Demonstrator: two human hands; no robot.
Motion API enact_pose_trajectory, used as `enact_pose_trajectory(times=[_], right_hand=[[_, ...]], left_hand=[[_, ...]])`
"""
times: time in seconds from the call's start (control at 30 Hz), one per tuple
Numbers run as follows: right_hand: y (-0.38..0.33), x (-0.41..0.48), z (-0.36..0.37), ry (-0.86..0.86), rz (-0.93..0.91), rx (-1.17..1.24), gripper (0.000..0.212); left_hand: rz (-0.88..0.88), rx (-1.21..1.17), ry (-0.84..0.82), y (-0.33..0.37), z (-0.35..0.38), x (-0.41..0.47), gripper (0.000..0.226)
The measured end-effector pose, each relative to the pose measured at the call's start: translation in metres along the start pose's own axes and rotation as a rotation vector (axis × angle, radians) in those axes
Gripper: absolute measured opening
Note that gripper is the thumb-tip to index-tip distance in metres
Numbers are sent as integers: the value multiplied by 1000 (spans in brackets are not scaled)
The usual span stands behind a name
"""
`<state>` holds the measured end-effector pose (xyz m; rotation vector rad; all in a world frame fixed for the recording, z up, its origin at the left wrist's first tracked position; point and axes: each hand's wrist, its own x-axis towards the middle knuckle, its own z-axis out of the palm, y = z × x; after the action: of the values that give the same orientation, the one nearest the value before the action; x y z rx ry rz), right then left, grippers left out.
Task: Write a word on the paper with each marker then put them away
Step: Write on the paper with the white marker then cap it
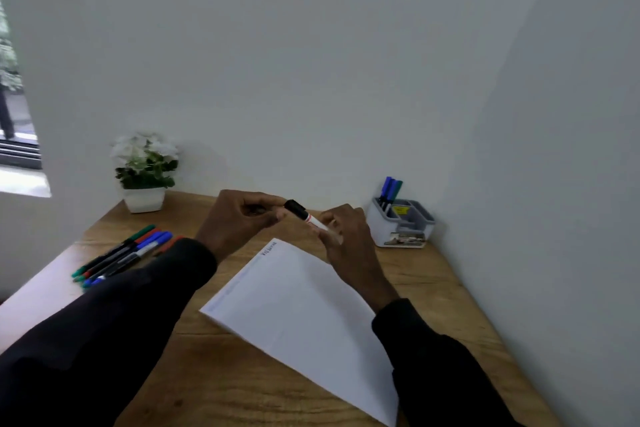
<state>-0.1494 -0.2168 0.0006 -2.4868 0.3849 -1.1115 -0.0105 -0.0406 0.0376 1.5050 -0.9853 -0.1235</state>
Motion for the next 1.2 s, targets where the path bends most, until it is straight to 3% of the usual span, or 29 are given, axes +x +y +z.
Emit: enact_pose_trajectory(times=[0.1, 0.27, 0.43, 0.5, 0.9, 1.2], right_hand=[[22, 11, -14, 4, 164, 147, 8], [62, 32, -51, 144, 311, 244, 42], [99, 57, -86, 282, 296, 171, 81], [110, 66, -95, 301, 275, 141, 87], [144, 65, -70, 102, 315, -41, 62], [148, 63, -61, 176, 351, -124, 59]], left_hand=[[-38, -13, 7, -9, 1, 9, 18], [-78, -3, 46, -22, -8, 16, 16], [-136, 14, 62, -40, -23, 14, 16], [-159, 6, 67, -44, -29, 11, 15], [-153, 114, 70, -47, -47, 1, 21], [-170, 124, 88, -47, -53, -4, 22]])
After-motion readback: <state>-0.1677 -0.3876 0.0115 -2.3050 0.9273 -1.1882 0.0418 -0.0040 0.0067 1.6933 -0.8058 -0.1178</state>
